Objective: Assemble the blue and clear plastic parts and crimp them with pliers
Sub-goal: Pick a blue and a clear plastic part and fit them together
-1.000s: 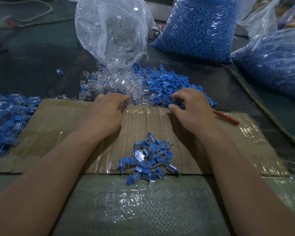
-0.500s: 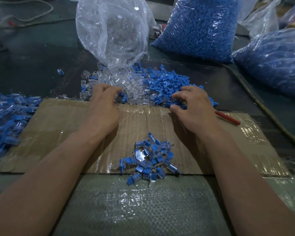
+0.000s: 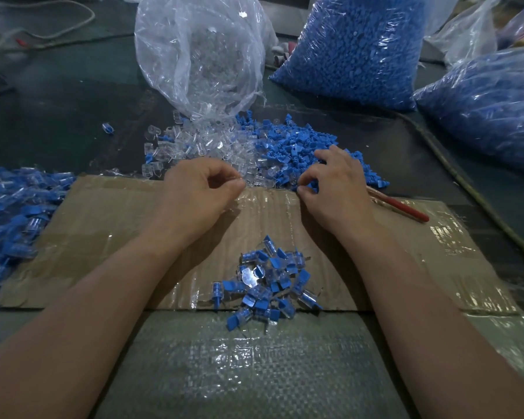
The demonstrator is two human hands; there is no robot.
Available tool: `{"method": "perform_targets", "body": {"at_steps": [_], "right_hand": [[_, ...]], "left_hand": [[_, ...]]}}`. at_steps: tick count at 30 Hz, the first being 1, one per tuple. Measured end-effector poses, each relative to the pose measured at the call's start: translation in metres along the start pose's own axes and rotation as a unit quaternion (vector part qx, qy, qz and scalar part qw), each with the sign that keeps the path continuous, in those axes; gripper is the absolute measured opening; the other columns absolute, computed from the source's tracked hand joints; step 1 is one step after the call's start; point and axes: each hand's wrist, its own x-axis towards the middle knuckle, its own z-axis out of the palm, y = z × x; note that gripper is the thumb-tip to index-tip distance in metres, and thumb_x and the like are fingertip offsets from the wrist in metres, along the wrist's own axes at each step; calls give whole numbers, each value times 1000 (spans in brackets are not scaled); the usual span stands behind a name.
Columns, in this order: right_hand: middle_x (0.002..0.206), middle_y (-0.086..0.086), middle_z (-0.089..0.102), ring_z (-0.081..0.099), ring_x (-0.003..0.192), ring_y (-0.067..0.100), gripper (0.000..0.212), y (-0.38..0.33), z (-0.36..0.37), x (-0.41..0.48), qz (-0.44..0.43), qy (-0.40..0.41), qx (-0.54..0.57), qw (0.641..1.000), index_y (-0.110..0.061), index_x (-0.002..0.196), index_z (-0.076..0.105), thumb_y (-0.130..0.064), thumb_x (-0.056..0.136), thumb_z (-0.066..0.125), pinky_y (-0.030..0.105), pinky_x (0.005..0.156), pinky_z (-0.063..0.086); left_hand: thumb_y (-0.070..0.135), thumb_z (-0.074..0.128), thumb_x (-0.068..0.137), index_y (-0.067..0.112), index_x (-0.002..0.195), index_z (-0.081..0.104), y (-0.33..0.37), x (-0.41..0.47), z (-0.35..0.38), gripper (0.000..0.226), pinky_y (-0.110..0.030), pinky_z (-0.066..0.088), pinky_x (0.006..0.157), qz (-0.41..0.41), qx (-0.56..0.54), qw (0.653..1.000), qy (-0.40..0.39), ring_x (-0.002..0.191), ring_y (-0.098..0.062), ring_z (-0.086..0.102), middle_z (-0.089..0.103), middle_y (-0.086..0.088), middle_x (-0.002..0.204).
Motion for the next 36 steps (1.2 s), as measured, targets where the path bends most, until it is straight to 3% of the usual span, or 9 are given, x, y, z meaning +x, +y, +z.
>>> {"method": "perform_targets", "body": {"at_steps": [3, 11, 14, 17, 22, 26, 28, 32, 36], "right_hand": [[146, 5, 33, 15, 140, 22, 21, -1, 3, 1, 8, -21, -11, 1000, -20, 109, 64, -26, 91, 54, 49, 114, 8], [146, 5, 34, 15, 140, 21, 17, 0, 3, 0, -9, -22, 15, 1000, -19, 103, 63, -25, 92, 53, 47, 113, 4], [112, 4, 55, 44, 115, 19, 7, -2, -1, -4, -38, 77, 99, 991, -13, 93, 59, -17, 90, 55, 25, 99, 26], [78, -10, 47, 49, 79, 10, 8, -13, -9, -14, -39, 104, 195, 974, -17, 87, 50, -14, 88, 58, 24, 73, 40], [86, -14, 48, 46, 79, -1, 21, -23, -12, -21, -61, 77, 245, 964, -14, 109, 58, -12, 88, 58, 14, 74, 40], [81, -11, 55, 57, 75, 3, 15, -30, -13, -24, -14, 1, 340, 940, -29, 86, 50, -17, 87, 59, 19, 70, 49], [84, -1, 60, 65, 71, 8, 17, -35, -13, -26, 26, -64, 442, 894, -27, 83, 48, -15, 87, 59, 21, 63, 53], [79, 3, 64, 68, 68, 12, 11, -42, -15, -30, 49, -134, 567, 811, -17, 84, 51, -11, 84, 60, 24, 60, 55], [82, 2, 63, 66, 78, 16, 17, -41, -13, -29, 25, -68, 504, 861, -22, 81, 51, -12, 82, 66, 35, 71, 57]], "left_hand": [[15, 62, 86, 18, 87, 70, 5, -1, 2, 8, -3, 37, 48, -14, -40, 999, -23, 46, 7, 54, 63, 8, 64], [-1, 56, 87, 12, 80, 63, 14, -6, 6, 16, -13, 47, 44, -90, -167, 978, -84, 45, -6, 59, 64, -1, 59], [-2, 53, 88, 6, 80, 60, 14, -6, 5, 14, -22, 52, 46, -140, -232, 957, -103, 48, -16, 61, 65, -8, 62], [0, 53, 88, 6, 81, 59, 15, -5, 4, 12, -28, 53, 49, -147, -240, 953, -113, 53, -21, 63, 67, -12, 67], [-4, 57, 83, 4, 79, 61, 15, -5, 1, 10, -27, 56, 50, -118, -239, 958, -107, 52, -18, 65, 67, -10, 63], [-5, 67, 74, 3, 73, 69, 12, -6, 2, 9, -39, 58, 64, -106, -251, 960, -58, 70, -31, 66, 67, -19, 75], [-3, 71, 70, 6, 69, 69, 13, -7, 2, 10, -47, 56, 72, -91, -256, 962, -33, 78, -36, 65, 67, -18, 79], [5, 74, 63, 14, 65, 69, 15, -7, 1, 11, -24, 57, 68, 6, -193, 981, -19, 71, -11, 64, 65, -3, 78], [18, 72, 62, 24, 70, 69, 18, -7, -1, 10, -16, 54, 66, 9, -197, 979, -59, 70, -5, 64, 68, 0, 80]]}}
